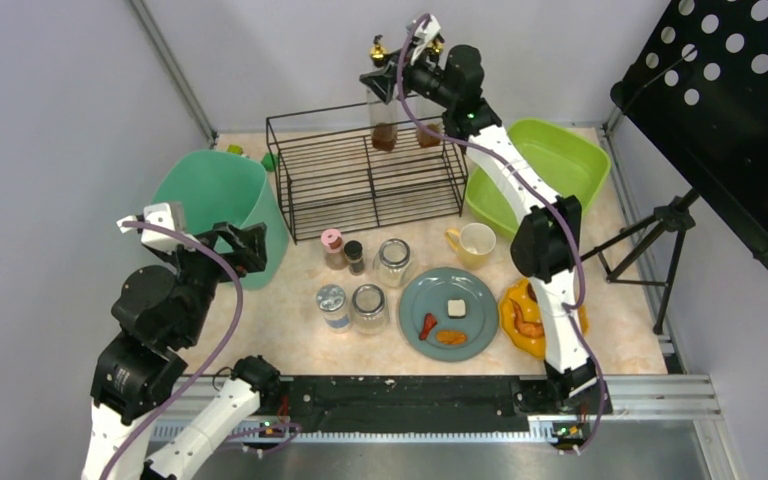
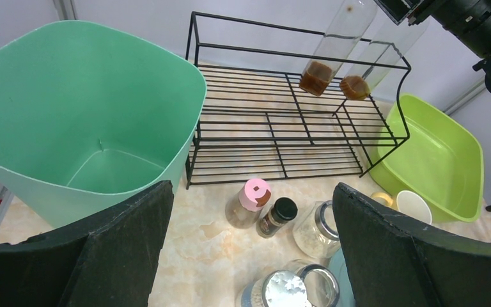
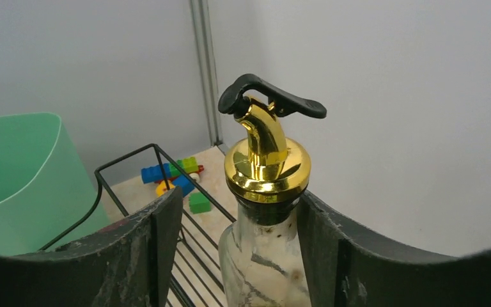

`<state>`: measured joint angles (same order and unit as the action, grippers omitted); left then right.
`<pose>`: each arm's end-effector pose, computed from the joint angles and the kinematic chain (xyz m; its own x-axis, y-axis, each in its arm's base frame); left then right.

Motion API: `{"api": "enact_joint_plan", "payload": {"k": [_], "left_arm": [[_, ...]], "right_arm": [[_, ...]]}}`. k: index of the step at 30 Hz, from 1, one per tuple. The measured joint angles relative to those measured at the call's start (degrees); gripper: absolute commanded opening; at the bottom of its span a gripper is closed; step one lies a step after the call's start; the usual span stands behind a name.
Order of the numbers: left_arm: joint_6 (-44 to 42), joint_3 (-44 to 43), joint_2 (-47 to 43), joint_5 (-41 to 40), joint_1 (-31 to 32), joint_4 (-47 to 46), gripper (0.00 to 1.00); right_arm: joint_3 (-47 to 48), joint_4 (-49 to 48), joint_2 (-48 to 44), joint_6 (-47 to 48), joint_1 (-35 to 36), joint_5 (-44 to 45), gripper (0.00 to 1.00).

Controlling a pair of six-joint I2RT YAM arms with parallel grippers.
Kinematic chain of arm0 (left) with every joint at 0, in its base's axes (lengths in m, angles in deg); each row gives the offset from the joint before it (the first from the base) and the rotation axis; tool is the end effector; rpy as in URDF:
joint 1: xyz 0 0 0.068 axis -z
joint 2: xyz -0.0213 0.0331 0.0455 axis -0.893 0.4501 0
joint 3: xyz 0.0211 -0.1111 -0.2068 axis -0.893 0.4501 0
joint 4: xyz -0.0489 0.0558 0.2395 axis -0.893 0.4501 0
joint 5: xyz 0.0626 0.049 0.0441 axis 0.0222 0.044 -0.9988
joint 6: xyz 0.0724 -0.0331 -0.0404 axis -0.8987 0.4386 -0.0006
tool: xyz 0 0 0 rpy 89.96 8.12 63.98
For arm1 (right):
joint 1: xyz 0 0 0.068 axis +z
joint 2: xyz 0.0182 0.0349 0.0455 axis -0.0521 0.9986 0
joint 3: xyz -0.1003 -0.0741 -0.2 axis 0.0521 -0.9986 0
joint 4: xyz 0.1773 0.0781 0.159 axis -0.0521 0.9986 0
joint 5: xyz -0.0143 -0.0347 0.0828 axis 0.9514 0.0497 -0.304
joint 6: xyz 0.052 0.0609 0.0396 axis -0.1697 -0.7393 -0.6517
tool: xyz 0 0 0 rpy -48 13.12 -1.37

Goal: Clear the kitchen counter

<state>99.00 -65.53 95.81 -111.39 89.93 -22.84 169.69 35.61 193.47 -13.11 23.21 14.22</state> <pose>0.1165 -0.0250 0.4046 -0.0951 -0.3059 -0.9473 0.0510 0.9489 -0.3115 0.4612 0.2747 0.3878 0.0978 0.1609 -0.9821 -0.8613 0.5081 -0.0025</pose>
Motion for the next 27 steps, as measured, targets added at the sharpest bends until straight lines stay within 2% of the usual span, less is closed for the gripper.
{"api": "enact_joint_plan", "payload": {"k": [7,10,18,24,27], "left_arm": [[0.11,0.20,-0.66,-0.02,0.00,0.04,0.99],[0.13,0.20,-0.72,-0.04,0.00,0.11,0.99],[0.11,0.20,-0.76,-0.02,0.00,0.22,0.99],[0.11,0.20,-0.76,-0.04,0.00,0.22,0.99],[0.09,0.20,-0.76,0.02,0.00,0.22,0.99]], "right_arm": [[0.00,0.04,0.00,-0.20,1.95,1.62,0.82],[0.00,0.04,0.00,-0.20,2.14,2.67,0.86],[-2.05,0.13,-1.99,0.87,2.32,8.33,0.89],[-5.66,1.29,-6.93,2.08,2.69,12.52,0.89],[-10.64,1.09,-11.37,3.04,3.17,14.64,0.94]]}}
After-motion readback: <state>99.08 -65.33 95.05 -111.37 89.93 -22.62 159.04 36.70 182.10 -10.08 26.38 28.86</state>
